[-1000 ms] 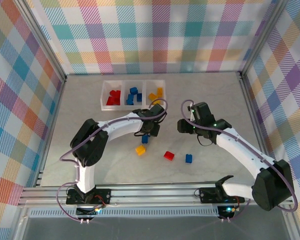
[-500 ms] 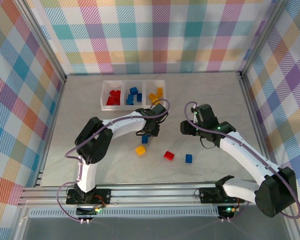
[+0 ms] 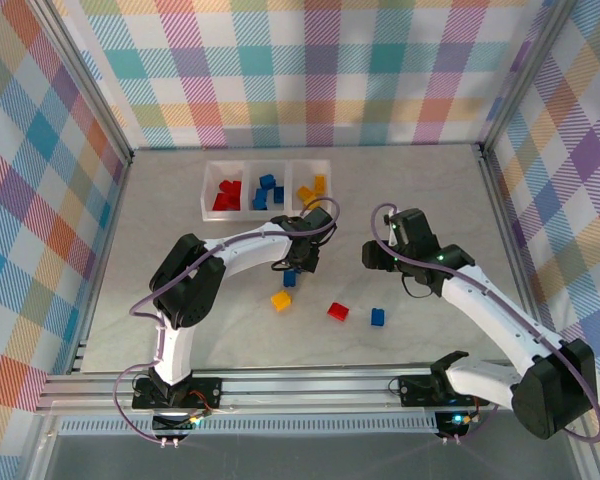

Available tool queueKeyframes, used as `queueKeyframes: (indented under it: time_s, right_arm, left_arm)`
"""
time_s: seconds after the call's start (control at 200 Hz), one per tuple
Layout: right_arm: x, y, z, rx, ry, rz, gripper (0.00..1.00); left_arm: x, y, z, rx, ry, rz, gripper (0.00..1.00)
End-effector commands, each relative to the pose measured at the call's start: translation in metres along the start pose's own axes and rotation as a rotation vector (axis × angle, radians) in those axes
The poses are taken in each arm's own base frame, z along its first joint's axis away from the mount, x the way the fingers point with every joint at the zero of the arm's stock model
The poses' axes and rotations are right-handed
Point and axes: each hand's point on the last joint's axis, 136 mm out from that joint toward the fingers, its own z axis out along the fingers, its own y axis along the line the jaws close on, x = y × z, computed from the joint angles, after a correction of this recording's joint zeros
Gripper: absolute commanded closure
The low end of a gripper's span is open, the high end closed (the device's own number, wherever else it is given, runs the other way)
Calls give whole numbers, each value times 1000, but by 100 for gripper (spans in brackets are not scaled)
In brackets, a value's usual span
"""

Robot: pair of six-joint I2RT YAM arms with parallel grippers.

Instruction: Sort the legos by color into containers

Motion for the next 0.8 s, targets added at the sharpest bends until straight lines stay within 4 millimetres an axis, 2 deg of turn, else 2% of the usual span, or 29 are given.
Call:
queueKeyframes:
  time_s: [0.0, 0.155, 0.325, 0.515, 0.645, 0.795]
  right_arm:
    - [5, -7, -3, 22, 2, 11, 35]
    - [7, -7, -4, 13, -1, 11, 35]
    - [8, -7, -5, 9, -4, 11, 35]
    - [7, -8, -12, 11, -13, 7, 35]
    - [6, -9, -19, 8, -20, 1, 35]
    - [9, -9, -27, -1, -32, 7, 35]
  left_arm:
    - [-8, 8, -28, 7, -10, -2, 78]
    - [-28, 20, -52, 4, -64, -18, 78]
    - [-55, 42, -68, -6, -108, -53, 78]
    - [-99, 77, -87, -24, -195, -97, 77]
    - [-135, 109, -89, -46, -263, -135, 76]
    - [-170, 142, -75, -67, -321, -177, 77]
